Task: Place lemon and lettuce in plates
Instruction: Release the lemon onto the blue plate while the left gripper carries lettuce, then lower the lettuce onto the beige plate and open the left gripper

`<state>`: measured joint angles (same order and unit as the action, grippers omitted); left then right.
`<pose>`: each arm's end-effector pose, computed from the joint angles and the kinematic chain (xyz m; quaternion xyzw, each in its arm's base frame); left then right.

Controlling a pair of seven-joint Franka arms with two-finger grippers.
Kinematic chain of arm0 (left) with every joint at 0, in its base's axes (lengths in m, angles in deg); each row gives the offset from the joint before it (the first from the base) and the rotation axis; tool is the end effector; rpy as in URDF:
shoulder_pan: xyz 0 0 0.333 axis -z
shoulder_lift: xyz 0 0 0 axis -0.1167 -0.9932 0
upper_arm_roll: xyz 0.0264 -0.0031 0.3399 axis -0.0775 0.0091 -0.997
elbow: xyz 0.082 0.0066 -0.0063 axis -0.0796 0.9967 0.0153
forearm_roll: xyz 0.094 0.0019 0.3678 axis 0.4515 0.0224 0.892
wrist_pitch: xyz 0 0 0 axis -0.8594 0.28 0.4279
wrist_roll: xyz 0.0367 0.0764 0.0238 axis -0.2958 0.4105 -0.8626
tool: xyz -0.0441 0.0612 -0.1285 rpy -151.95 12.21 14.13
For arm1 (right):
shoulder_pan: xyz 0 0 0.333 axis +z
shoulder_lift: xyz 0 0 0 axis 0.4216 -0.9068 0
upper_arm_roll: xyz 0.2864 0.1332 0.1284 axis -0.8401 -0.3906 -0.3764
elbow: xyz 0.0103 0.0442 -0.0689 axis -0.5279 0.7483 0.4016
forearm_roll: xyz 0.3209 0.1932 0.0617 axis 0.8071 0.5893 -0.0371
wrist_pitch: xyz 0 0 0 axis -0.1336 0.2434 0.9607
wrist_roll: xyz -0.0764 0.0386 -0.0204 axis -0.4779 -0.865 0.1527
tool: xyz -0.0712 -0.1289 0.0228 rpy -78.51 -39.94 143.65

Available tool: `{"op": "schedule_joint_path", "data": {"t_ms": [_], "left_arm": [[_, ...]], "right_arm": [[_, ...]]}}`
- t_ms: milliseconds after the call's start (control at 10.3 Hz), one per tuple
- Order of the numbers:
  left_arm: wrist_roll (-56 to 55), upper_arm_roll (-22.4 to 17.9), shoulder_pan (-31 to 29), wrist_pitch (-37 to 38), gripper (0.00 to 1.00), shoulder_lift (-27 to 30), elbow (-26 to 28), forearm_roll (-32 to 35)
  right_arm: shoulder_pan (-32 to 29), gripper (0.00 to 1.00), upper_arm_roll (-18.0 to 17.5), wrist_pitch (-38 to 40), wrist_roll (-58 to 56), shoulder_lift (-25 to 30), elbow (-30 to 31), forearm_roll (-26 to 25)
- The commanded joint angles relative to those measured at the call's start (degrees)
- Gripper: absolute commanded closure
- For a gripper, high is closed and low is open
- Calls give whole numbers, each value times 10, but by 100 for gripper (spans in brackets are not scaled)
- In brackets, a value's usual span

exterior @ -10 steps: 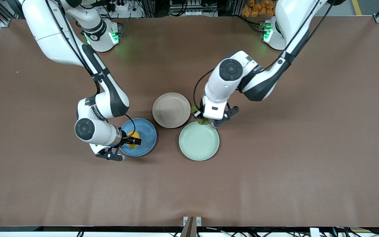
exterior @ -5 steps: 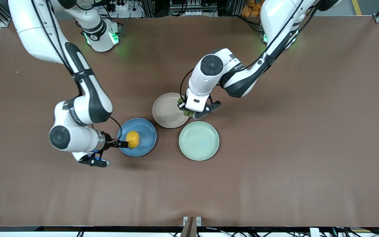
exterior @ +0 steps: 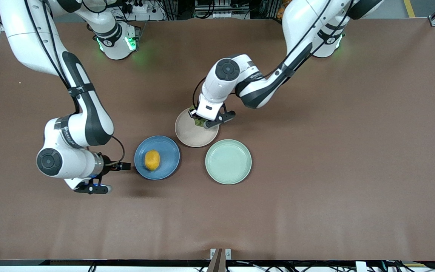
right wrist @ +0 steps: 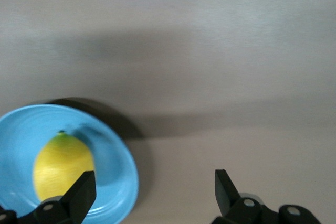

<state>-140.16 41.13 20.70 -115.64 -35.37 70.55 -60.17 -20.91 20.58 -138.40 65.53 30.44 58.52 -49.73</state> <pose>0.4423 -0.5773 0.2701 0.9580 0.2365 -0.0489 0.1547 0.6833 0.1020 0.2632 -0.9955 0.0293 0.0891 0.0167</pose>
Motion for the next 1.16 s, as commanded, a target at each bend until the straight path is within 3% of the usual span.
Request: {"op": "schedule_joint_path", "data": {"t_ms": [0, 97, 194, 485, 776, 1068], "left_arm": [[-13, -58, 60, -5, 87, -10, -25, -3], [-7, -86, 87, -5, 12, -13, -33, -4], [-3, -96, 95, -5, 0, -14, -33, -1], [-6, -97, 89, -5, 0, -8, -34, -2], [8, -114, 84, -4, 0, 1, -35, 16], [37, -122, 46, 34, 0, 15, -37, 18]], "right_arm": [[-14, 0, 1, 28, 4, 26, 5, -26], [-23, 0, 1, 35, 1, 38, 4, -26], [-24, 0, 1, 36, 5, 48, 4, -25], [-43, 0, 9, 69, 5, 70, 3, -25], [-59, 0, 12, 149, 4, 78, 4, -28], [-74, 0, 19, 187, 3, 76, 20, -29]]}}
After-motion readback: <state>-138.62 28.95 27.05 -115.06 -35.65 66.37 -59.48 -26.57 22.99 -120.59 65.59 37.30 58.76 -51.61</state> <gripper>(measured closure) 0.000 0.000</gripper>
